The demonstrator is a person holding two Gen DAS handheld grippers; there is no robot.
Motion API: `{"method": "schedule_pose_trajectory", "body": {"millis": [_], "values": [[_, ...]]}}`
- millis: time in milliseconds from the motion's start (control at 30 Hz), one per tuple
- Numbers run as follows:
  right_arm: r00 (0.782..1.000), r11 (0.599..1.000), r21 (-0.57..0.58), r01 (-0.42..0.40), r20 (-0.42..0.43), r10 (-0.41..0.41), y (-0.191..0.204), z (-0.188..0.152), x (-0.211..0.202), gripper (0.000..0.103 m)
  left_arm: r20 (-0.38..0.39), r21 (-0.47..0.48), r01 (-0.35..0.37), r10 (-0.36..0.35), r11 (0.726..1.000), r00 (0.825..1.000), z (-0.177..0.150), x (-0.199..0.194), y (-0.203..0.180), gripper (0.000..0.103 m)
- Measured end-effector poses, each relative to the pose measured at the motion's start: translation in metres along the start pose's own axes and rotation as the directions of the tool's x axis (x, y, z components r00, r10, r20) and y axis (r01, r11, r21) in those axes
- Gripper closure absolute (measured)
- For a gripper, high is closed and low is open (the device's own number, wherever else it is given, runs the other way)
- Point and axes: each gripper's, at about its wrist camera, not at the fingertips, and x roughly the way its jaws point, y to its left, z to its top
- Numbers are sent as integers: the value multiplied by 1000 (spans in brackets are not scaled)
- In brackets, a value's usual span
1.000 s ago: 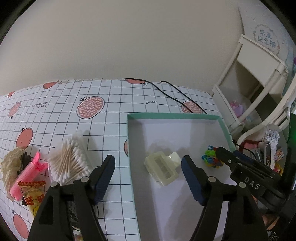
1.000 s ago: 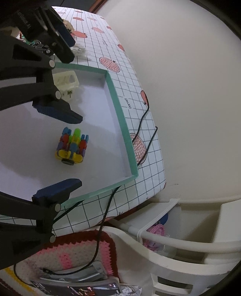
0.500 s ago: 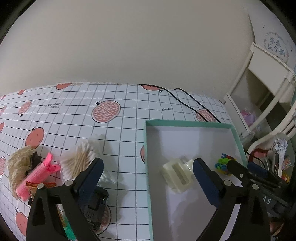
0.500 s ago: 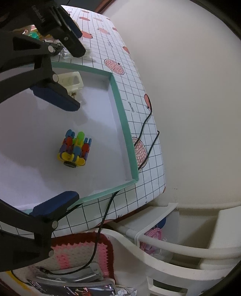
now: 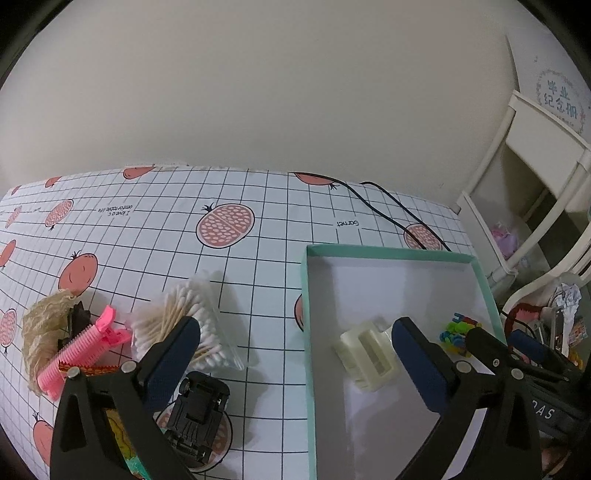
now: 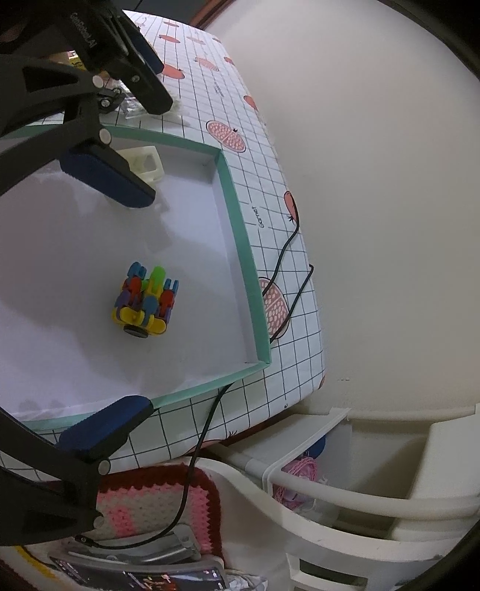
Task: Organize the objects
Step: 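Open both grippers to release the clip and block toy in the tray, then grasp the snack bag with the left gripper while the right grasps the rainbow ring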
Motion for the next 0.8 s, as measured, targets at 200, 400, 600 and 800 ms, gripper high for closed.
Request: {"method": "schedule_pose_trajectory", "body": {"millis": [200, 400, 600, 800], "values": [[1000, 1000, -4, -1, 5, 1, 8, 4, -9, 0, -6, -1, 9, -9, 1000, 1000, 1, -5, 2, 0], [998, 998, -50, -45, 48, 47, 40, 15, -36, 0, -20, -1, 19, -19, 1000, 1000, 9, -23, 13, 0], [990, 987, -119, -107, 77, 117, 80, 16, -61, 0, -13, 14, -34, 34, 999, 999, 17, -58, 44, 0], [971, 959, -182, -218, 61, 232, 122, 7, -78, 0, 4, -47, -107, 108, 993, 994, 19, -95, 83, 0]]}}
